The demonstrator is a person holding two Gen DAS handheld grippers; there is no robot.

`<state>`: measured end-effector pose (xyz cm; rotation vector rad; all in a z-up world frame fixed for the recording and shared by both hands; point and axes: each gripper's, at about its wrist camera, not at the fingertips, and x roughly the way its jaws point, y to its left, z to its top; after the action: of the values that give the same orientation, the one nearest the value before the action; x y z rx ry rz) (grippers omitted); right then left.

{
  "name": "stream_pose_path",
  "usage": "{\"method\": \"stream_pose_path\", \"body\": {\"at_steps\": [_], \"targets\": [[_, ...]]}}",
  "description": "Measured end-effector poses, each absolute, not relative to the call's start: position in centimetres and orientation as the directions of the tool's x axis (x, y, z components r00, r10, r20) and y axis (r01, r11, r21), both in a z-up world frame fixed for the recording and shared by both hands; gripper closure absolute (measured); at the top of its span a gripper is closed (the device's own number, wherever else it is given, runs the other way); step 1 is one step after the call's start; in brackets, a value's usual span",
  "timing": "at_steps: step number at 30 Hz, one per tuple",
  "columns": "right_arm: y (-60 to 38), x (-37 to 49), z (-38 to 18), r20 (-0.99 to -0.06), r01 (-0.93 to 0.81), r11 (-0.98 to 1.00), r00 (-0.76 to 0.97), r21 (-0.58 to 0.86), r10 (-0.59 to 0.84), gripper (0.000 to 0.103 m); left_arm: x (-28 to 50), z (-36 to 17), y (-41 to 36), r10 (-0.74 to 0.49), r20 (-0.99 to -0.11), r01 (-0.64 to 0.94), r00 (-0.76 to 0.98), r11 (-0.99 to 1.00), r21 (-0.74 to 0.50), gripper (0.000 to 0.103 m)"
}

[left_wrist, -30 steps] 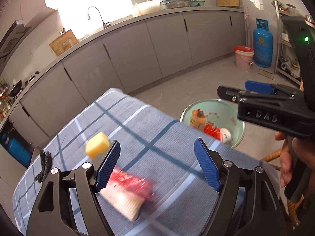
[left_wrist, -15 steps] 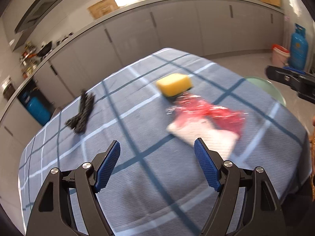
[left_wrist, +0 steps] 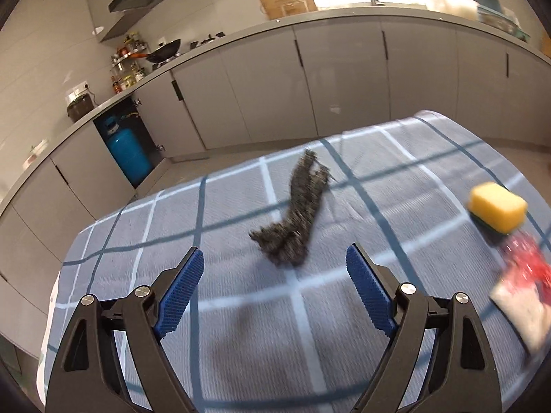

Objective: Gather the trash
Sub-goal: 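Grasp the black scouring pad with the left tool while the right tool grasps the pink clear bag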

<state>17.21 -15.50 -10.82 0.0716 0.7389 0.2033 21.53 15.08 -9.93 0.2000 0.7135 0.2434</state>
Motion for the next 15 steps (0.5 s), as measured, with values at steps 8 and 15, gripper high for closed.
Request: {"method": "stream_pose_path", "body": {"at_steps": [8,15], "targets": [[-15.0,18.3,-11.9,-0.69,-0.161,0.98,0.696,0.116,0.196,0.019,27.0,-12.4,16.4,0.264,-0.661,-0.137,0.702,0.961,0.239,0.017],[-15.5,18.5,-12.2,-0.696,-0.155,0.98,0.69,0.124,0.197,0.019,27.6,-13.9,16.4,0.18,-0.726,-0.085,0.664,0.982,0.166,0.085]]}}
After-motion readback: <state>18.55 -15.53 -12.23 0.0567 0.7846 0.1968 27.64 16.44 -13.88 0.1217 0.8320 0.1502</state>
